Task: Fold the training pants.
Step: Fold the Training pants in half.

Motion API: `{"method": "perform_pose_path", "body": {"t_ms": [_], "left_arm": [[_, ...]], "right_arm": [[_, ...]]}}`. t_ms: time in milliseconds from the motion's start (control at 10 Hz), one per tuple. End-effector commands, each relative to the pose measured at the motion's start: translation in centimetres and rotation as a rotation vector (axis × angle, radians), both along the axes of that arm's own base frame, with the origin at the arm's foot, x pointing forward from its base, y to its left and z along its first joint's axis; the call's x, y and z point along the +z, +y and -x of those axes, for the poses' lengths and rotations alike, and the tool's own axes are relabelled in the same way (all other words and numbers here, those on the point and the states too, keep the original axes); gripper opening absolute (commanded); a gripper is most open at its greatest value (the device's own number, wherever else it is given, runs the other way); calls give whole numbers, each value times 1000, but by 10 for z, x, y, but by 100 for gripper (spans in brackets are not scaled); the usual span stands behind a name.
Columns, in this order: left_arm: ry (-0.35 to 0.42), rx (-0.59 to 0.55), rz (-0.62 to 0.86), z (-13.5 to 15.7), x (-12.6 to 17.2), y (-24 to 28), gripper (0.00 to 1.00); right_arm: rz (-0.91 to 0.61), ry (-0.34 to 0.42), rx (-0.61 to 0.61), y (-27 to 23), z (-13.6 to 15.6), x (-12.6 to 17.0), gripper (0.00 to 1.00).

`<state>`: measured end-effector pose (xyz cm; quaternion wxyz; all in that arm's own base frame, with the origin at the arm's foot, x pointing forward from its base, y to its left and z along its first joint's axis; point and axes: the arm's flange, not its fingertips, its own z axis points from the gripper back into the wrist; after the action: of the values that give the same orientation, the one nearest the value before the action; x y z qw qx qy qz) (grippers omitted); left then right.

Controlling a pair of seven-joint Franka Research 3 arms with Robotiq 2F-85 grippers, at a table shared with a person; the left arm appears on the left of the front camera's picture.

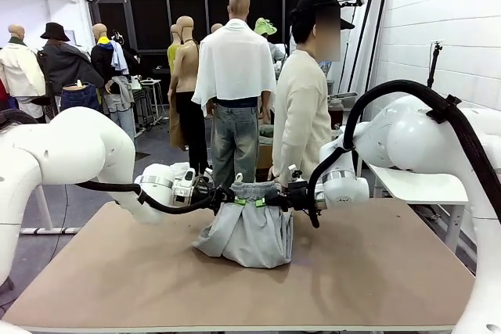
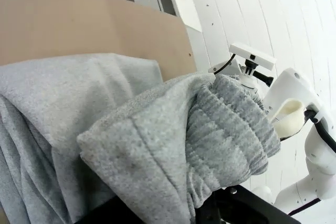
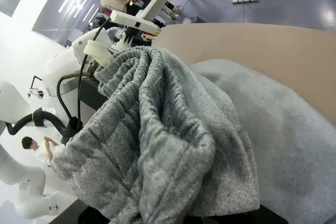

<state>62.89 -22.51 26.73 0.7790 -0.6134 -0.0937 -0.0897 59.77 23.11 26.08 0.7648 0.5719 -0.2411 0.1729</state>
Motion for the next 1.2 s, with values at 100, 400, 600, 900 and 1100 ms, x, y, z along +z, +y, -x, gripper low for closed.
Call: {"method": "perform_pose_path", "body": {"t_ms": [100, 400, 600, 900, 1100], "left_arm": [[78, 49, -78, -15, -6, 16, 0], [119, 69, -91, -14, -9, 16, 0], [120, 78, -86, -15, -9, 17, 0], [129, 90, -81, -13, -6, 21, 40], [139, 107, -75, -8, -7, 29, 80]], "right_arm": [[17, 64, -81, -13, -12, -11, 0], [52, 134, -97, -15, -14, -20, 0], [70, 148, -106, -15, -15, -22, 0], [70, 185, -126, -18, -17, -21, 38], [74, 210, -144, -23, -16, -18, 78]]}}
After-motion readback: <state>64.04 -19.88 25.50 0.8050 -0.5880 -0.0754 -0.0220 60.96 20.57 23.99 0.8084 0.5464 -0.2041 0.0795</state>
